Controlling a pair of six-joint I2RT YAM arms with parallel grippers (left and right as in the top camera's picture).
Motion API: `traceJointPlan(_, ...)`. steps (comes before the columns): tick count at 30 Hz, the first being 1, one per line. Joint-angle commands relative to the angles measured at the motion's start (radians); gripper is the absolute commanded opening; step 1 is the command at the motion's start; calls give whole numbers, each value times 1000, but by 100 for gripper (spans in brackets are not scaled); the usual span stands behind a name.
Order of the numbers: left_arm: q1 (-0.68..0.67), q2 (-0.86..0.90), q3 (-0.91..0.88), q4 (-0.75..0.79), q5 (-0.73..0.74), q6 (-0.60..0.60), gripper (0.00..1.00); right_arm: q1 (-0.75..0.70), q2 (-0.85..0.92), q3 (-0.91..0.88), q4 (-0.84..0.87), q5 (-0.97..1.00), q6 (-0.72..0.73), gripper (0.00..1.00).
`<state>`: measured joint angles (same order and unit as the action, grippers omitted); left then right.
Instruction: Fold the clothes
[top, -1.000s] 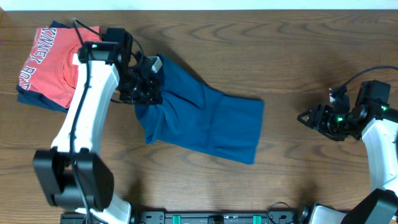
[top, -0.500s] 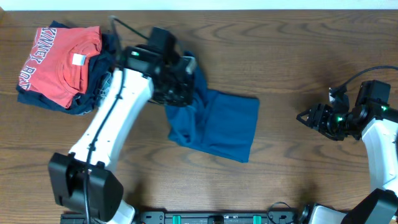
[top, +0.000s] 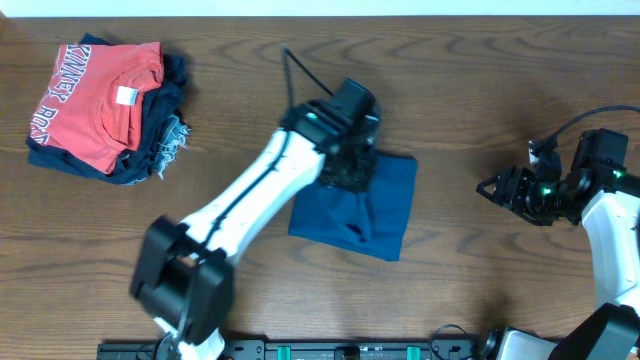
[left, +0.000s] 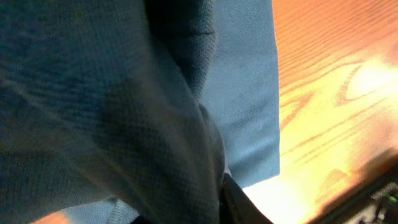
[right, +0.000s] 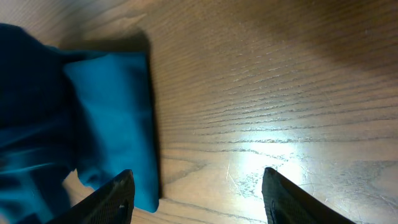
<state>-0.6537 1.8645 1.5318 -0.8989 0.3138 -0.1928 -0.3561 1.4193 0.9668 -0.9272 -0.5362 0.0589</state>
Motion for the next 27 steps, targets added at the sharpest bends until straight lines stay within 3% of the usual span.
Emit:
traceJointPlan(1,-34,41,-6,14,-8,-53,31,-5,4,-2,0,-19,-16,64)
traceJointPlan(6,-49,27,40,-9,18,-68,45,-5,4,-2,-2,-29,-18,65)
traceJointPlan(11,-29,-32,161,-126,6,-60,50,-5,4,-2,-10,-67,-69,65)
traceJointPlan(17,21,-95,190,-216,-293,-39,53,-5,4,-2,-10,-66,-69,66)
traceJointPlan(22,77,-47,123,-185,-296,-2,26,-5,4,-2,-5,-66,-69,66)
traceJointPlan(27,112,55,50,-121,-295,24,9,-5,4,-2,-4,-66,-69,66)
